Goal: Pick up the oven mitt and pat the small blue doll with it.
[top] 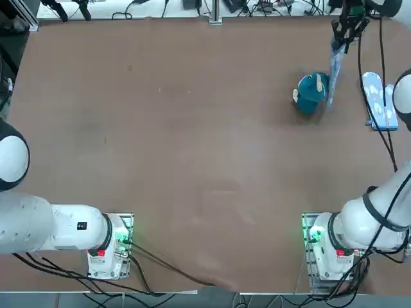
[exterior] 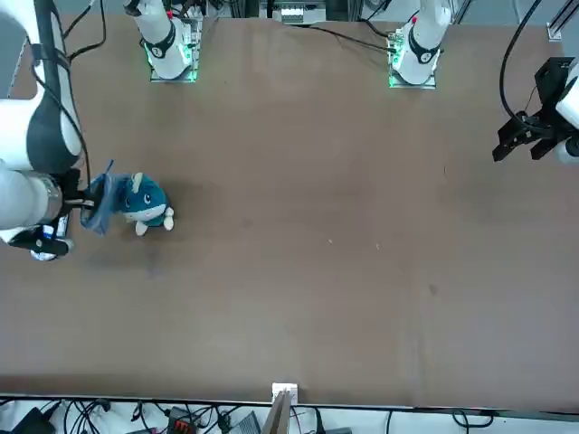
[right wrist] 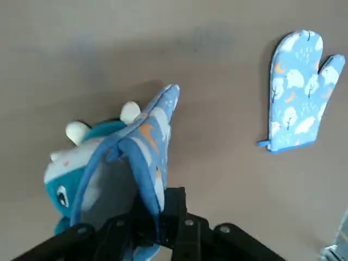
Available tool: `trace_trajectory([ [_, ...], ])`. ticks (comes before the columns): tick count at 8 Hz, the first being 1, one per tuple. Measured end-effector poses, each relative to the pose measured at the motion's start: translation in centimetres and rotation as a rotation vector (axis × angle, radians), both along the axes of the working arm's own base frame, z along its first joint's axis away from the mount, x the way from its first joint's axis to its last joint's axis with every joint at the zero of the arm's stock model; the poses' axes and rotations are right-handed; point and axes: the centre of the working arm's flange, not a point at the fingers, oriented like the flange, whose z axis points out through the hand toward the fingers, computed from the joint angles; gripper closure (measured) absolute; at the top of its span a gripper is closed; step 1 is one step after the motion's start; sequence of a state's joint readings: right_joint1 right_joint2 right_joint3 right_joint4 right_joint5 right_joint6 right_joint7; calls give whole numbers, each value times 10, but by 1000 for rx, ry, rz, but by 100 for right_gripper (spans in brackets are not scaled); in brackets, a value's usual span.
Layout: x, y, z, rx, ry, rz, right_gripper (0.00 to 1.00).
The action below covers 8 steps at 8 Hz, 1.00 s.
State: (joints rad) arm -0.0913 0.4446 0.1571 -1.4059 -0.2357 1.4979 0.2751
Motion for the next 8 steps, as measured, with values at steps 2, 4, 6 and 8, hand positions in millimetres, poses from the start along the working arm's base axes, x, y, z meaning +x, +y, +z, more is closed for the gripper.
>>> trace_trajectory([
  [2, 8, 17, -4, -9, -55, -14, 96],
  [4, 13, 9, 0, -73, -89, 9, 96],
  [6, 13, -3, 2, -163, -78, 59, 96],
  [8, 2, -11, 1, -206, 9, 70, 96],
])
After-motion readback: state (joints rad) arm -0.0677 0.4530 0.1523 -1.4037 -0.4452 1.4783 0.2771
